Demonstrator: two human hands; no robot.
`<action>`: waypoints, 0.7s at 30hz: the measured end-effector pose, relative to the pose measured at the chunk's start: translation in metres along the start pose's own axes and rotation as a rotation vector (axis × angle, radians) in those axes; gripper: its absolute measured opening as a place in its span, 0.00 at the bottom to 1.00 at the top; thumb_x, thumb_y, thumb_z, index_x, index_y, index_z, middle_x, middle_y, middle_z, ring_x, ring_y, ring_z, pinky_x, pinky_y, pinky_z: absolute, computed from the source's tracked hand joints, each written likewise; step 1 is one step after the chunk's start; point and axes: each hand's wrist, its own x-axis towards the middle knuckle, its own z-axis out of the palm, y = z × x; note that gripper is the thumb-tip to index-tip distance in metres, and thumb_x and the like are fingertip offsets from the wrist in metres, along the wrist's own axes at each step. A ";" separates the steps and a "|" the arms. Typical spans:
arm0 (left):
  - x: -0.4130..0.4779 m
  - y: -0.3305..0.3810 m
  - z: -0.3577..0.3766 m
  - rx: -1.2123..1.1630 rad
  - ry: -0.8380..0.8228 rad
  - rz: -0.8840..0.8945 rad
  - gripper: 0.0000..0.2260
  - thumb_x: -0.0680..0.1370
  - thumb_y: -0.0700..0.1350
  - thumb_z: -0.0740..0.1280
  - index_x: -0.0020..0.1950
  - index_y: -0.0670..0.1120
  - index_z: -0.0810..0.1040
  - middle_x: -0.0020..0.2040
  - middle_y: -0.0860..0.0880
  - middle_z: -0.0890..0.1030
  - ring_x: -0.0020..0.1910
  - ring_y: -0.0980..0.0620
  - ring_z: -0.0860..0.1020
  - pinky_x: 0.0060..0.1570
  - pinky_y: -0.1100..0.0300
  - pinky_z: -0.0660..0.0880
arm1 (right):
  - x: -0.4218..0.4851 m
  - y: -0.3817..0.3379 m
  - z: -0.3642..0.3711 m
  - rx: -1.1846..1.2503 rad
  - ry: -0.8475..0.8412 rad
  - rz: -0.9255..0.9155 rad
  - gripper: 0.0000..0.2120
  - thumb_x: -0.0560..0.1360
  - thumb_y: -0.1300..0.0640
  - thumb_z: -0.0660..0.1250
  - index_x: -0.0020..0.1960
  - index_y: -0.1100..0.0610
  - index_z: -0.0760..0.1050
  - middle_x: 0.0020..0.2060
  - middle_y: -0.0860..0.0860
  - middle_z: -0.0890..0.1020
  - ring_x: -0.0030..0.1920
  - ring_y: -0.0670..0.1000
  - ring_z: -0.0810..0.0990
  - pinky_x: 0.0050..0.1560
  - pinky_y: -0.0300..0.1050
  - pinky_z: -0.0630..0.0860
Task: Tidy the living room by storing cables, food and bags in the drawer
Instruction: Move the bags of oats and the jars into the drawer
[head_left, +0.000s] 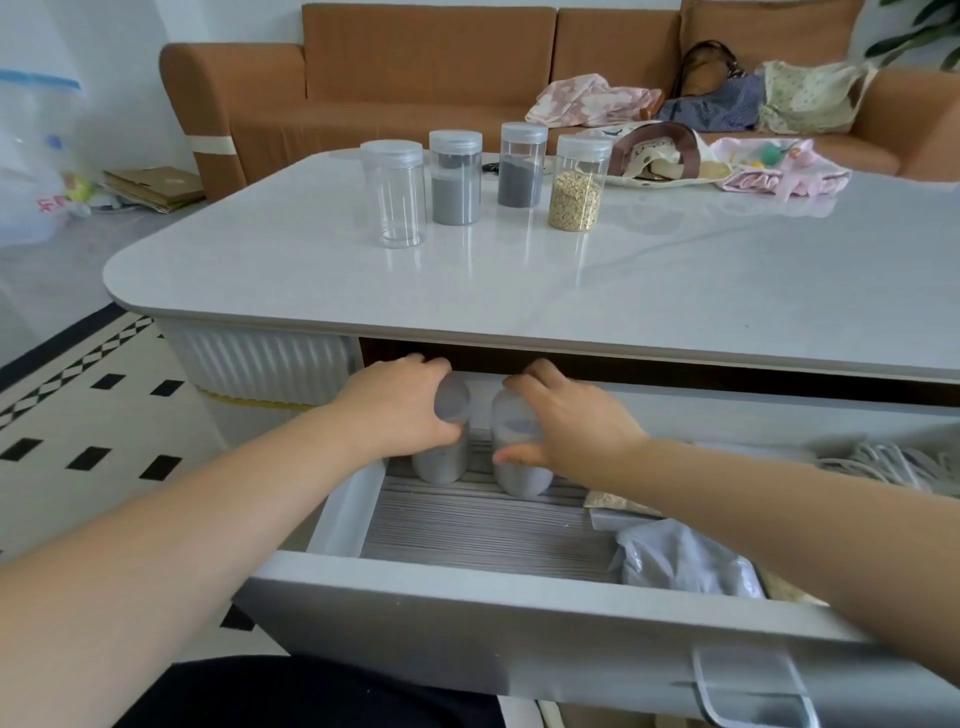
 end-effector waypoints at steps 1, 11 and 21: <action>0.000 0.001 0.000 0.009 -0.008 -0.008 0.24 0.71 0.58 0.67 0.64 0.51 0.70 0.54 0.50 0.73 0.51 0.47 0.75 0.42 0.57 0.71 | 0.001 -0.001 0.002 0.072 0.014 0.059 0.38 0.68 0.37 0.69 0.71 0.53 0.63 0.66 0.52 0.65 0.56 0.58 0.75 0.49 0.50 0.73; -0.002 0.002 -0.003 0.154 -0.034 -0.047 0.23 0.75 0.54 0.66 0.68 0.49 0.67 0.58 0.48 0.71 0.52 0.46 0.75 0.38 0.57 0.67 | -0.002 -0.002 0.011 0.347 0.041 0.323 0.44 0.66 0.43 0.75 0.74 0.56 0.58 0.68 0.52 0.67 0.62 0.54 0.72 0.58 0.45 0.71; 0.000 -0.006 -0.004 0.138 -0.065 -0.104 0.24 0.75 0.49 0.67 0.70 0.49 0.65 0.62 0.45 0.70 0.57 0.42 0.74 0.43 0.56 0.69 | 0.014 -0.012 0.031 0.707 0.051 0.584 0.35 0.63 0.48 0.78 0.63 0.59 0.66 0.56 0.54 0.77 0.51 0.56 0.80 0.44 0.44 0.74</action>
